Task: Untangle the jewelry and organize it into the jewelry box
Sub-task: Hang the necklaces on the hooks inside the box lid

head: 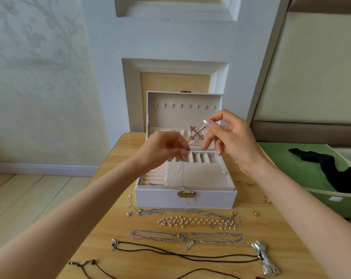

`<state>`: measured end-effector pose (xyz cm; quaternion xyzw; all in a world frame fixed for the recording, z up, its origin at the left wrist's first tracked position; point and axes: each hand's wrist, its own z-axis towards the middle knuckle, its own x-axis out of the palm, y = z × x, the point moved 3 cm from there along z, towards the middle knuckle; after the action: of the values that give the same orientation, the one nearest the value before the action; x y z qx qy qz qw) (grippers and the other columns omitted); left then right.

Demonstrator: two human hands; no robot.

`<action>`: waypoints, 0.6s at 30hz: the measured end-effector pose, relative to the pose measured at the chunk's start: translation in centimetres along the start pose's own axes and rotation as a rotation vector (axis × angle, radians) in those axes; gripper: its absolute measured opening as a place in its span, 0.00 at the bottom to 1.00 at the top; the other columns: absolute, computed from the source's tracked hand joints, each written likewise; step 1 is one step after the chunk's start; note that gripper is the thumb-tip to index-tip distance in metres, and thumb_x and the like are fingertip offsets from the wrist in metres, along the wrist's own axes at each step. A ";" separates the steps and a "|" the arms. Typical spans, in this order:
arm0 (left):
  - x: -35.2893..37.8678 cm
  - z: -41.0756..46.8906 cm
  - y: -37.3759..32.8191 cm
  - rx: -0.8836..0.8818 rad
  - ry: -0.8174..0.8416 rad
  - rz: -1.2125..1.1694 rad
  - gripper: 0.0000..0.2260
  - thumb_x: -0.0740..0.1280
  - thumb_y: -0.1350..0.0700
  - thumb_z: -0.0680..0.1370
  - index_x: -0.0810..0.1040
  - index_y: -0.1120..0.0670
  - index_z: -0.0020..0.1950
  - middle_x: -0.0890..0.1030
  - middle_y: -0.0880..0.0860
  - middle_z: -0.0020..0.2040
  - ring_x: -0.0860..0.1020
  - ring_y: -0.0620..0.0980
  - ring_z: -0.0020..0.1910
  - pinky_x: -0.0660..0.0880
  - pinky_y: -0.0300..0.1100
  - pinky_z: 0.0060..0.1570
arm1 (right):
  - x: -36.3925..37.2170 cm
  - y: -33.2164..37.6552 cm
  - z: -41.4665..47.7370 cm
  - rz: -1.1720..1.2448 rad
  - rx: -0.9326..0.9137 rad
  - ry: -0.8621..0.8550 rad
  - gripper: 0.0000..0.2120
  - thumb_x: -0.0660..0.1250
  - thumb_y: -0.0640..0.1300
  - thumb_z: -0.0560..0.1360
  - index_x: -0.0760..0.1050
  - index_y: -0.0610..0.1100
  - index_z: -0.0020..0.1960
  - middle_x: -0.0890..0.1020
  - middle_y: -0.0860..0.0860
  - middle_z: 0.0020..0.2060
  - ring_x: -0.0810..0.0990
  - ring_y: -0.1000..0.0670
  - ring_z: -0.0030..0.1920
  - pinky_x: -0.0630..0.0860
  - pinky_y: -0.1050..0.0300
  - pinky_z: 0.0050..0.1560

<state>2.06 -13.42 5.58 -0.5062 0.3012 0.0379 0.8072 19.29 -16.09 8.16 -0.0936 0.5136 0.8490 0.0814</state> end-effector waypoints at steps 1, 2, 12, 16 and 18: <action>-0.1 -0.1 -0.1 -0.005 -0.005 -0.001 0.04 0.71 0.65 0.72 0.78 0.57 0.42 0.82 0.53 0.36 0.80 0.46 0.35 0.77 0.44 0.43 | -0.1 0.0 0.0 0.001 0.001 0.000 0.05 0.63 0.42 0.78 0.72 0.45 0.43 0.82 0.43 0.30 0.68 0.48 0.21 0.68 0.62 0.25; -0.1 -0.2 -0.2 -0.005 -0.012 -0.002 0.04 0.71 0.65 0.72 0.78 0.57 0.42 0.81 0.53 0.35 0.80 0.46 0.35 0.77 0.43 0.42 | -0.1 0.1 0.0 0.002 0.001 0.001 0.05 0.63 0.42 0.78 0.72 0.45 0.43 0.82 0.43 0.30 0.68 0.49 0.21 0.68 0.62 0.25; -0.5 -0.5 -1.5 -0.009 -0.025 0.077 0.04 0.69 0.60 0.75 0.80 0.60 0.46 0.82 0.49 0.38 0.76 0.39 0.36 0.71 0.25 0.37 | -0.2 0.4 0.2 0.027 0.001 -0.001 0.04 0.63 0.41 0.78 0.72 0.42 0.44 0.82 0.42 0.30 0.69 0.50 0.21 0.66 0.67 0.23; -0.5 -0.7 -1.8 -0.020 0.009 0.072 0.04 0.69 0.63 0.75 0.79 0.61 0.48 0.81 0.49 0.38 0.76 0.37 0.33 0.71 0.25 0.35 | -0.3 0.6 0.4 0.035 0.001 -0.010 0.05 0.64 0.42 0.78 0.72 0.42 0.44 0.82 0.42 0.30 0.69 0.50 0.20 0.66 0.66 0.22; -0.5 -0.8 -1.7 -0.017 0.018 0.110 0.04 0.69 0.64 0.75 0.80 0.61 0.49 0.80 0.48 0.38 0.75 0.36 0.33 0.70 0.25 0.34 | -0.5 0.6 0.5 0.041 0.004 -0.018 0.04 0.64 0.42 0.78 0.73 0.42 0.44 0.82 0.42 0.30 0.69 0.50 0.20 0.66 0.66 0.22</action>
<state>1.90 -14.74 6.98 -0.4962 0.3354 0.0803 0.7968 19.57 -15.95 9.00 -0.0752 0.5163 0.8504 0.0687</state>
